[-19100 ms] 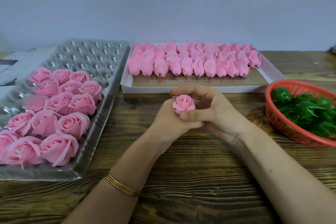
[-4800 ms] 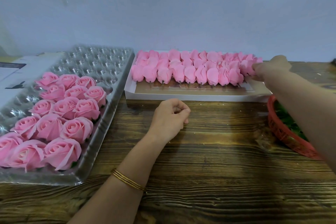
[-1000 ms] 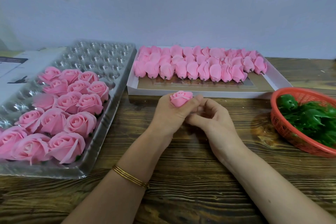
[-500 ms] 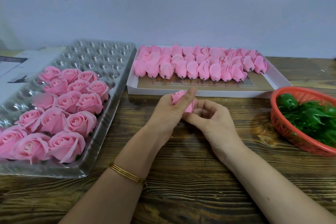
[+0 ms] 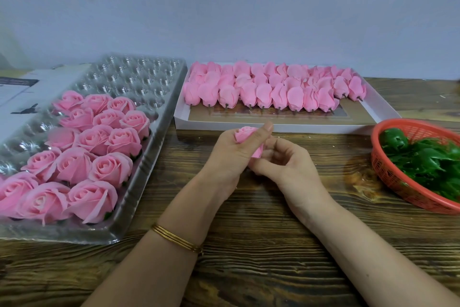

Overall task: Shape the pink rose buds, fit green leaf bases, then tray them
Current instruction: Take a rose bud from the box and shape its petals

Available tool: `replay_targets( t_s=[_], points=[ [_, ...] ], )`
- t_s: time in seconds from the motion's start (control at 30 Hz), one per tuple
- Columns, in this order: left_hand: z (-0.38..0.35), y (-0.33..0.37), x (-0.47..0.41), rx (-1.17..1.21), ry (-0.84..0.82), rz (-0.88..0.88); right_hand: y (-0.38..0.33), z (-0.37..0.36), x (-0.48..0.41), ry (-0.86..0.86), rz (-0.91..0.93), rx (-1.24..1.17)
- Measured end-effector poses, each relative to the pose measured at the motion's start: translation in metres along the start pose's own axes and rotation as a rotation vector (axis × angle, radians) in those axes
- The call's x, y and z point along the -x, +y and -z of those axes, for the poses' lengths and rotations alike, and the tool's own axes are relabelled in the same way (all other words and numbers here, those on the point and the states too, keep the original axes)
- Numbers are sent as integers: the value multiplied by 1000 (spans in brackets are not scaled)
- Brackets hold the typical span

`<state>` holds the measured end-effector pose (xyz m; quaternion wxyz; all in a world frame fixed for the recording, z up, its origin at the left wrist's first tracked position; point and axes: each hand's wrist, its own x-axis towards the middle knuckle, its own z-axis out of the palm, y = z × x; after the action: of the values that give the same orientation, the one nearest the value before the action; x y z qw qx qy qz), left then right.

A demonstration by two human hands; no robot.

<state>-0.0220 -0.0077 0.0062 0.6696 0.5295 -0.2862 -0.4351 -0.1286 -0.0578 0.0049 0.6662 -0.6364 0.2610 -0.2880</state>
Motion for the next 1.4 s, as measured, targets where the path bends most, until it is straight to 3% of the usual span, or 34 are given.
replay_targets(
  t_s=[0.23, 0.47, 0.7, 0.83, 1.1, 1.3, 1.4],
  points=[
    [0, -2, 1, -8, -10, -9, 5, 2, -3, 52, 98, 106],
    [7, 3, 2, -42, -133, -7, 4, 6, -3, -109, 23, -49],
    [0, 0, 4, 26, -29, -36, 3, 5, -2, -60, 34, 6],
    [0, 1, 4, -2, -51, -25, 2, 3, -2, -22, 43, 14],
    [3, 0, 4, -150, -46, -71, 2, 10, -7, -151, -64, -126],
    [0, -5, 3, -304, 144, -235, 1, 14, -11, 66, -101, -210],
    [0, -4, 3, -459, 138, -271, -1, 15, -12, 123, -92, -224]
  ],
)
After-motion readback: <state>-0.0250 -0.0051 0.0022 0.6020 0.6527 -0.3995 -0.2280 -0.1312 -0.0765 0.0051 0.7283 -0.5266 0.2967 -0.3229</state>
